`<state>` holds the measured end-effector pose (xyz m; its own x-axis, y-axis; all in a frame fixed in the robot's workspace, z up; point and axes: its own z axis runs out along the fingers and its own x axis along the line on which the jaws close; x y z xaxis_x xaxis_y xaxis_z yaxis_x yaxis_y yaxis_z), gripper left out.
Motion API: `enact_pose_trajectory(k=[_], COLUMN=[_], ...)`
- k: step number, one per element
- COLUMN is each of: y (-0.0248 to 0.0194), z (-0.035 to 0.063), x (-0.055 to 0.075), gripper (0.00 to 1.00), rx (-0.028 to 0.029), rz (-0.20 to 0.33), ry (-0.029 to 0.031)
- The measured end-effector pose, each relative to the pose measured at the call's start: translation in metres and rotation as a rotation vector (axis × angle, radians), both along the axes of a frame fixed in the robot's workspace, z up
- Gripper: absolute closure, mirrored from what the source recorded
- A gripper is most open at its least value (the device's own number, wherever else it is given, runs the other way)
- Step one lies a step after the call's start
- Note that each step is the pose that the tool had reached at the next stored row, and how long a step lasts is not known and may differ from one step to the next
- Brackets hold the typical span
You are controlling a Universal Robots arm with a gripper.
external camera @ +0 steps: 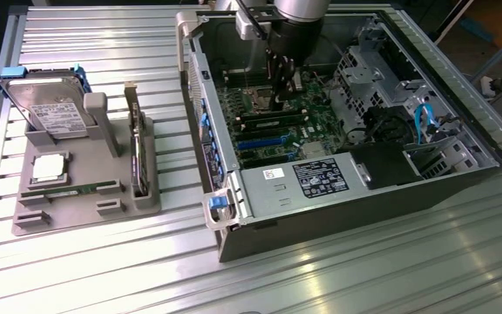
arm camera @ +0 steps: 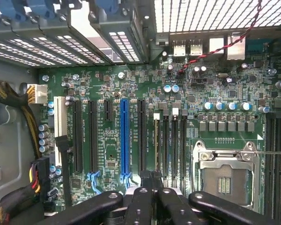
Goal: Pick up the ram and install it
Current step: 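Press down the ram until it locks into place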
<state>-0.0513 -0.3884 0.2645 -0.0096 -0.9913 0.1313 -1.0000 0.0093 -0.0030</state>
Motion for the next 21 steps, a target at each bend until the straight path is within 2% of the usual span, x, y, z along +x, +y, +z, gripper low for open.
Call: enact_pose_trajectory(k=[10, 21], y=[0.0, 0.0], z=[0.0178, 0.0463], x=[0.0, 0.0], gripper=[0.89, 0.89], rx=[0.0, -0.0001], rz=[0.0, 0.0], ry=[0.0, 0.0001])
